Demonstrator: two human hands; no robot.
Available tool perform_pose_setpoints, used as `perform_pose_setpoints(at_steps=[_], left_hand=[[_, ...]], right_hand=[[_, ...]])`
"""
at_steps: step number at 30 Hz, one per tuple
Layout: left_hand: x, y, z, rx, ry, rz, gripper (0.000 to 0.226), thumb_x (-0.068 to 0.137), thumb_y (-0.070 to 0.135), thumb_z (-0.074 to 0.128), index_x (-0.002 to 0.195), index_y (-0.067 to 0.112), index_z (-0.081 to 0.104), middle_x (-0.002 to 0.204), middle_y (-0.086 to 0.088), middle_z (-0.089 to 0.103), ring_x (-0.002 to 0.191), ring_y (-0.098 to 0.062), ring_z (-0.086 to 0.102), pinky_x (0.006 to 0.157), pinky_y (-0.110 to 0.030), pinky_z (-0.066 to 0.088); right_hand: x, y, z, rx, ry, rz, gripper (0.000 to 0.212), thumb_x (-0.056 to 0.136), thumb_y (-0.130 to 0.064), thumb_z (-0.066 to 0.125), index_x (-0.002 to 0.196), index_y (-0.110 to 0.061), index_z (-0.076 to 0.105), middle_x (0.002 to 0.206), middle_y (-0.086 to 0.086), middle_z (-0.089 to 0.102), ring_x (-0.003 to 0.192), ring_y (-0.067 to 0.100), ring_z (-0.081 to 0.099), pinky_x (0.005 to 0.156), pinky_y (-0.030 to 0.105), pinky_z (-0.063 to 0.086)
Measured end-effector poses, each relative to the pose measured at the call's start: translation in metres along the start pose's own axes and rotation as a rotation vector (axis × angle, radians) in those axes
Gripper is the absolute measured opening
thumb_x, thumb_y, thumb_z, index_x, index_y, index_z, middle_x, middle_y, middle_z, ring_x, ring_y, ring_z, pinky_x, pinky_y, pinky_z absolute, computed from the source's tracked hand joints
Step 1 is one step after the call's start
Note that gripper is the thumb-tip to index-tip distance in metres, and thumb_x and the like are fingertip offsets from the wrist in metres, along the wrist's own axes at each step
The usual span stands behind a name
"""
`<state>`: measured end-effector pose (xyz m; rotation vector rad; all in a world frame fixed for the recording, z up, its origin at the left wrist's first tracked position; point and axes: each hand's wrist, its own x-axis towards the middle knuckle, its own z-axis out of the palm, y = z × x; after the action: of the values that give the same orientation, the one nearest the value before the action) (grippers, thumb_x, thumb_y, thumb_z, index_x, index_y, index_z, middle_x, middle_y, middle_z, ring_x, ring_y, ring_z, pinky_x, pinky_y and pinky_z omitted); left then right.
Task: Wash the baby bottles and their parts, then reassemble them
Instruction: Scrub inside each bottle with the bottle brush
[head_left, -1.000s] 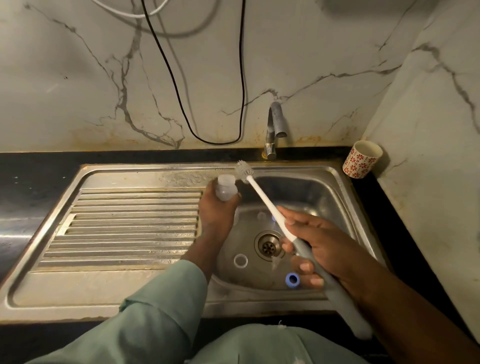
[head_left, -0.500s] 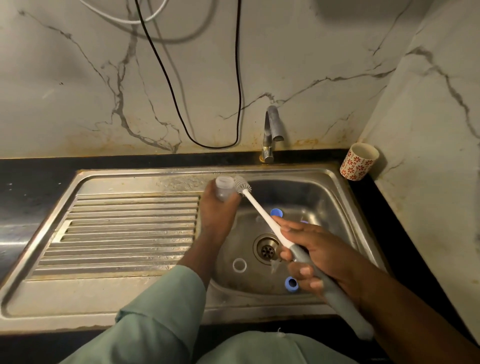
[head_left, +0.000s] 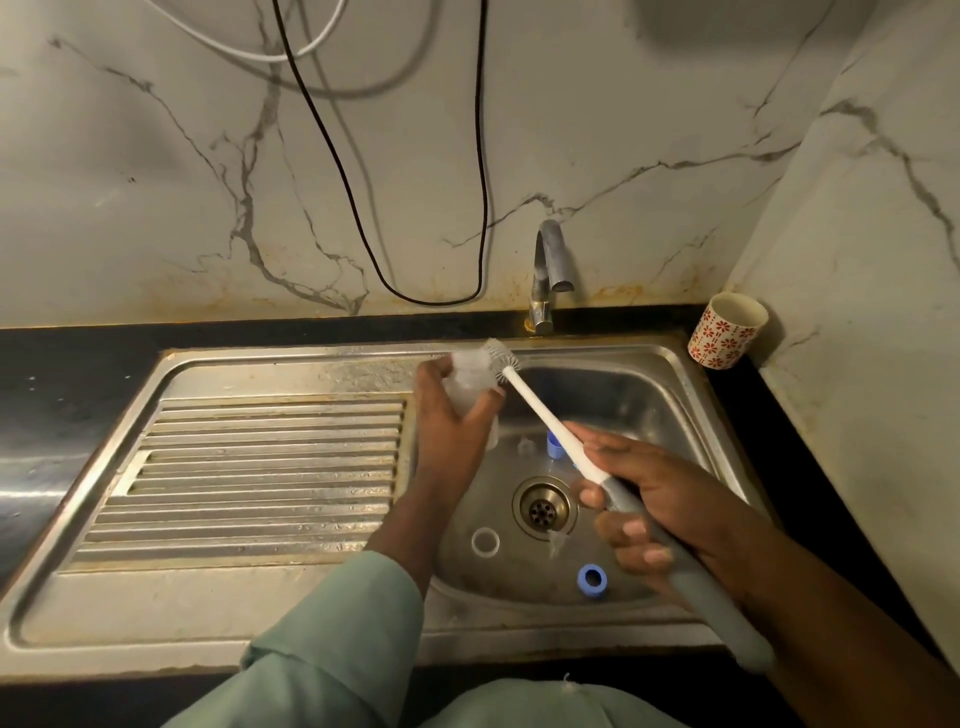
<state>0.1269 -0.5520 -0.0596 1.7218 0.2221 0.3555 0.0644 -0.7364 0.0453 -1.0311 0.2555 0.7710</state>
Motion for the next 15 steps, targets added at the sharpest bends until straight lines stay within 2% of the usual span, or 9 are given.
perform_pose_setpoints(at_steps=[2, 4, 6, 8, 10, 12, 13, 15], left_hand=[[0.007, -0.002, -0.003, 0.011, 0.057, 0.005, 0.052, 0.089, 0.024, 0.073, 0.129, 0.032, 0.041, 0.122, 0.009, 0.053, 0.107, -0.012, 0.061, 0.075, -0.021, 0.055], [0.010, -0.003, -0.005, 0.043, 0.059, 0.016, 0.049, 0.090, 0.024, 0.072, 0.133, 0.026, 0.049, 0.121, 0.009, 0.056, 0.106, -0.010, 0.061, 0.076, -0.021, 0.054], [0.010, -0.003, -0.002, 0.029, 0.083, -0.020, 0.047, 0.095, 0.027, 0.065, 0.139, 0.023, 0.050, 0.125, 0.007, 0.057, 0.106, -0.008, 0.059, 0.074, -0.017, 0.050], [0.010, -0.004, 0.002, 0.015, 0.127, -0.052, 0.043, 0.101, 0.036, 0.053, 0.143, 0.026, 0.047, 0.128, 0.007, 0.056, 0.110, -0.011, 0.057, 0.076, -0.021, 0.047], [0.010, -0.002, 0.008, 0.016, 0.144, -0.082, 0.056, 0.100, 0.052, 0.050, 0.149, 0.027, 0.039, 0.138, 0.001, 0.052, 0.118, -0.013, 0.050, 0.080, -0.023, 0.042], [0.008, -0.002, 0.007, 0.053, 0.108, -0.073, 0.083, 0.085, 0.072, 0.054, 0.152, 0.026, 0.037, 0.148, -0.002, 0.048, 0.122, -0.012, 0.046, 0.077, -0.015, 0.038], [0.008, -0.002, 0.004, 0.083, 0.095, -0.041, 0.090, 0.078, 0.075, 0.058, 0.151, 0.026, 0.039, 0.146, 0.001, 0.049, 0.120, -0.008, 0.045, 0.075, -0.011, 0.035], [0.013, -0.006, -0.009, 0.110, 0.100, 0.004, 0.089, 0.073, 0.073, 0.066, 0.147, 0.027, 0.045, 0.134, 0.013, 0.049, 0.110, 0.004, 0.049, 0.073, -0.004, 0.034]], right_hand=[[-0.002, -0.003, -0.001, 0.004, -0.017, 0.016, 0.032, 0.094, -0.020, 0.048, 0.122, -0.028, 0.062, 0.062, 0.007, 0.050, 0.032, 0.007, 0.038, 0.027, 0.014, 0.031], [0.001, -0.010, -0.001, -0.014, 0.006, 0.026, 0.031, 0.097, -0.019, 0.043, 0.123, -0.026, 0.059, 0.061, 0.006, 0.048, 0.032, 0.006, 0.036, 0.027, 0.013, 0.029], [0.004, -0.013, 0.003, -0.030, 0.028, 0.033, 0.030, 0.099, -0.018, 0.041, 0.123, -0.025, 0.058, 0.061, 0.005, 0.048, 0.032, 0.005, 0.035, 0.027, 0.012, 0.028], [0.005, -0.008, 0.007, -0.038, 0.019, 0.033, 0.029, 0.099, -0.018, 0.042, 0.122, -0.027, 0.058, 0.061, 0.005, 0.049, 0.032, 0.006, 0.036, 0.026, 0.013, 0.028], [0.005, -0.002, 0.012, -0.020, 0.012, 0.026, 0.028, 0.099, -0.019, 0.043, 0.122, -0.027, 0.057, 0.060, 0.006, 0.049, 0.031, 0.006, 0.036, 0.026, 0.014, 0.029], [0.009, -0.002, 0.014, 0.009, 0.007, 0.033, 0.024, 0.099, -0.019, 0.043, 0.120, -0.018, 0.055, 0.061, 0.006, 0.047, 0.030, 0.006, 0.035, 0.025, 0.013, 0.028], [0.009, -0.004, 0.013, 0.027, 0.002, 0.045, 0.022, 0.099, -0.020, 0.043, 0.118, -0.016, 0.054, 0.062, 0.005, 0.046, 0.030, 0.005, 0.035, 0.025, 0.012, 0.028], [0.005, -0.006, 0.009, 0.038, -0.014, 0.073, 0.021, 0.097, -0.023, 0.047, 0.115, -0.017, 0.056, 0.063, 0.005, 0.046, 0.030, 0.006, 0.035, 0.025, 0.012, 0.028]])
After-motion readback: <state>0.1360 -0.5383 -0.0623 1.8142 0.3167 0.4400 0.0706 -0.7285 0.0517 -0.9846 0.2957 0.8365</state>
